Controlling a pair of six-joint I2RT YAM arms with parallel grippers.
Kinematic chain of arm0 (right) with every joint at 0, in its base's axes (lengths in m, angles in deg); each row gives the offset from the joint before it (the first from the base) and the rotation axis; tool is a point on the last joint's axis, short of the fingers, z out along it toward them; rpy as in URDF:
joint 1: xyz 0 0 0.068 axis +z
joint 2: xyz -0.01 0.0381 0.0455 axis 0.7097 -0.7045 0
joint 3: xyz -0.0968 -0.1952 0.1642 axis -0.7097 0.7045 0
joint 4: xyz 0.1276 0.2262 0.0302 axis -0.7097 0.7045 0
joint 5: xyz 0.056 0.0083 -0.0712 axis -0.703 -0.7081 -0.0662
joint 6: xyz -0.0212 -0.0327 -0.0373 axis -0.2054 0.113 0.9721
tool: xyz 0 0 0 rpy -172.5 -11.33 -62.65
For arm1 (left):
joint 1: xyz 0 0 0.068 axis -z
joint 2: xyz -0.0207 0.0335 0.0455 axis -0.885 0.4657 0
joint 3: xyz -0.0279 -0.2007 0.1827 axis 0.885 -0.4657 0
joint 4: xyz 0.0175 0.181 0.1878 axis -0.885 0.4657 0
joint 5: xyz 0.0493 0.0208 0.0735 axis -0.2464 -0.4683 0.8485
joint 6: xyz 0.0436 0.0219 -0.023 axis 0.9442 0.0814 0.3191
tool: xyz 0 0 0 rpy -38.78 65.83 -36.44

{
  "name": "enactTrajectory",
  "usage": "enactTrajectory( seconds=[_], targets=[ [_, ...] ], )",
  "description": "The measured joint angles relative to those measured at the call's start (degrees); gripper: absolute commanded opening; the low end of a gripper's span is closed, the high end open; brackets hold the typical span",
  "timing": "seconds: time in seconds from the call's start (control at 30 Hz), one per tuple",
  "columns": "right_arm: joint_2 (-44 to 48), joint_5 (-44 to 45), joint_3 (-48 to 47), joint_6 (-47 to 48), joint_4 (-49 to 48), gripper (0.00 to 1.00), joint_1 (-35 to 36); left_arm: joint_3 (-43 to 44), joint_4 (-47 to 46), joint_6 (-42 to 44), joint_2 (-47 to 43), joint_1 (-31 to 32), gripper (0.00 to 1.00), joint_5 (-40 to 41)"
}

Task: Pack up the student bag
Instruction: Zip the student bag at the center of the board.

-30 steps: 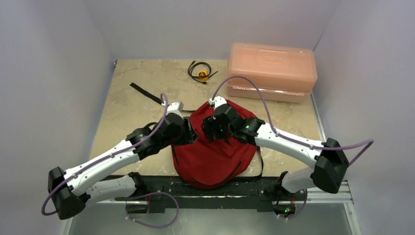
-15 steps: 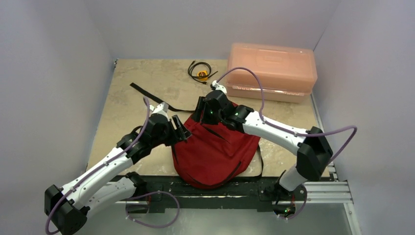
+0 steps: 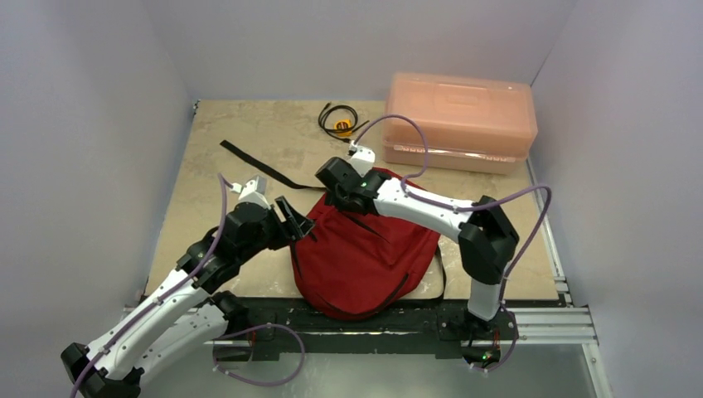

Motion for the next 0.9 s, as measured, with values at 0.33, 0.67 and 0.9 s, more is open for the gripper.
enactTrajectory(
  seconds=[0.33, 0.67, 0.9],
  targets=[
    [-12.9, 12.9, -11.8, -3.5, 13.2, 0.6, 4.8, -1.0, 1.3, 0.4, -0.9, 0.0, 0.65, 1.7],
    [-13.5, 22.7, -9.1, -8.9, 15.4, 0.0, 8.3, -2.9, 1.4, -0.8, -0.4, 0.0, 0.77, 2.6],
    [-4.3, 21.9, 0.1, -4.9, 7.3, 0.0, 7.5, -2.8, -2.3, -2.1, 10.9, -3.5, 0.94, -3.6]
  ],
)
